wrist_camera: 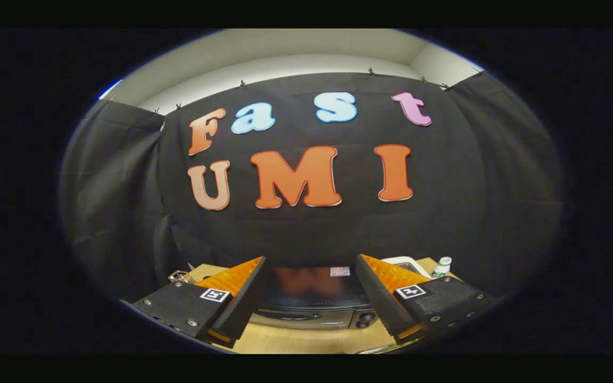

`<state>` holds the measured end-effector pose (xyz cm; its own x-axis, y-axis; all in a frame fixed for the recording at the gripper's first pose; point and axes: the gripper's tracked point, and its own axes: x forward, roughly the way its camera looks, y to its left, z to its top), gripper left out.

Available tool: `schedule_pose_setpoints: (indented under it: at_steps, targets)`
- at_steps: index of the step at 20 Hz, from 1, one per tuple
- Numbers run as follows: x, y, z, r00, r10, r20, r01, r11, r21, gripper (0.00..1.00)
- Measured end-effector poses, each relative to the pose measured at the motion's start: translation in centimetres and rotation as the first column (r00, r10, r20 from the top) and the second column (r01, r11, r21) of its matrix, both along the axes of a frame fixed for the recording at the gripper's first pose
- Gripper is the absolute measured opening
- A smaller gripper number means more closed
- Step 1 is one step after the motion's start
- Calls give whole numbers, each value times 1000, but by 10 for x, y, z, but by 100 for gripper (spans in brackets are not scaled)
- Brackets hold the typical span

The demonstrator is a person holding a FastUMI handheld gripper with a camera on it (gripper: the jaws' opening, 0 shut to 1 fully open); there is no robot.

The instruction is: Open the toaster oven, put the food inside, and close the toaster oven door.

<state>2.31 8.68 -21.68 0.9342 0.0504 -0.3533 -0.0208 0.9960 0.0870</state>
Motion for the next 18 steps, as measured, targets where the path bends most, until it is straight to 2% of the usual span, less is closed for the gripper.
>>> schedule_pose_setpoints:
  at_steps: [3, 12, 18]
  targets:
    - [-7, 22, -58, 993, 11, -119, -11, 1000, 4, 98]
    - [0, 52, -146, 968, 35, -248, -62, 993, -99, 96]
    - [6, 55, -152, 980, 24, -198, -44, 994, -96, 96]
